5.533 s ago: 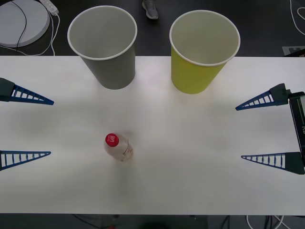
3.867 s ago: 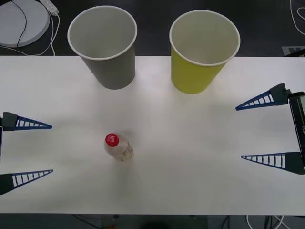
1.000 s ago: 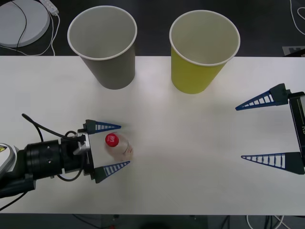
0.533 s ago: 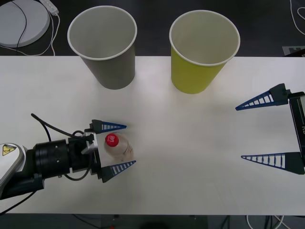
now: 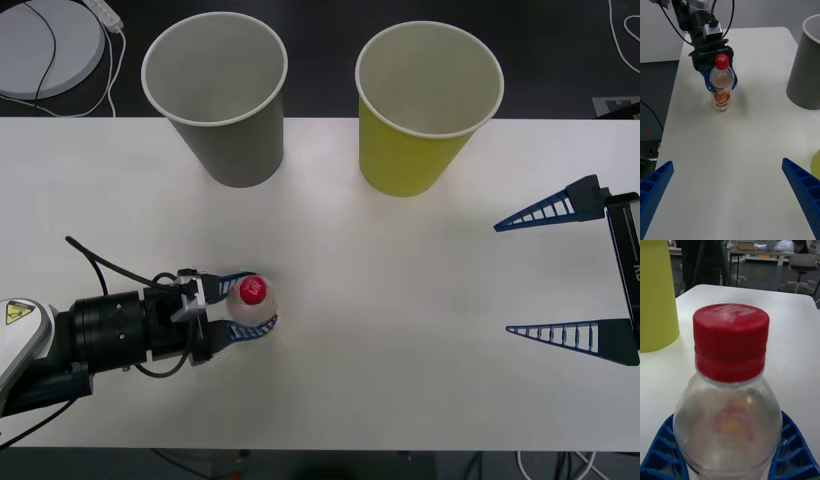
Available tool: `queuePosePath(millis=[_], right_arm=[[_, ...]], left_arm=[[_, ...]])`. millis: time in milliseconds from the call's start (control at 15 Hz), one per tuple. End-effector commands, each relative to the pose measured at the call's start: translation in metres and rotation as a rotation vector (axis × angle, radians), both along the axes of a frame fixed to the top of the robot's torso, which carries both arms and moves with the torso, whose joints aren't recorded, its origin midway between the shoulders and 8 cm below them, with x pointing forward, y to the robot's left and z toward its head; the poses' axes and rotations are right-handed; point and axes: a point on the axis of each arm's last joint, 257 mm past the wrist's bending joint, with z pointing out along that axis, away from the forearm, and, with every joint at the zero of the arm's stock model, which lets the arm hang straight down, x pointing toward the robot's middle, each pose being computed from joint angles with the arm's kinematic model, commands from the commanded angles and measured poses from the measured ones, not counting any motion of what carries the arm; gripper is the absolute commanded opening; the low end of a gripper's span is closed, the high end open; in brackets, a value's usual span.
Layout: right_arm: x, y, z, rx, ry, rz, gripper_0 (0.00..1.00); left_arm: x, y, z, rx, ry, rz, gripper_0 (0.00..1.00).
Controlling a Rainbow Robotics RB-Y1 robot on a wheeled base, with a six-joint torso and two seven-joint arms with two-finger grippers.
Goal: Put the can into the green bin and the plastic bottle into the gray bin
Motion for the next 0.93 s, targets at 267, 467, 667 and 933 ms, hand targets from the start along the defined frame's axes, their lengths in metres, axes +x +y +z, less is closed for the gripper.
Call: queuePosePath(millis=[267,467,667,933], right_arm=[[0.000,0.000,0.000,0.000,0.000,0.000,1.00],[0.000,0.000,0.000,0.000,0.000,0.000,1.00],[0.000,0.000,0.000,0.000,0.000,0.000,1.00],[0.000,0.000,0.000,0.000,0.000,0.000,1.00]], left_arm=[[-0.001,-0.001,0.002,-0.010,0.005,-0.002,0.00],[-0.001,-0.001,0.010,-0.030,0.015,0.000,0.00],[0.000,0.003,0.022,-0.041,0.022,0.001,0.00],[0.002,0.014,0.040,-0.026,0.051,0.019,0.00]])
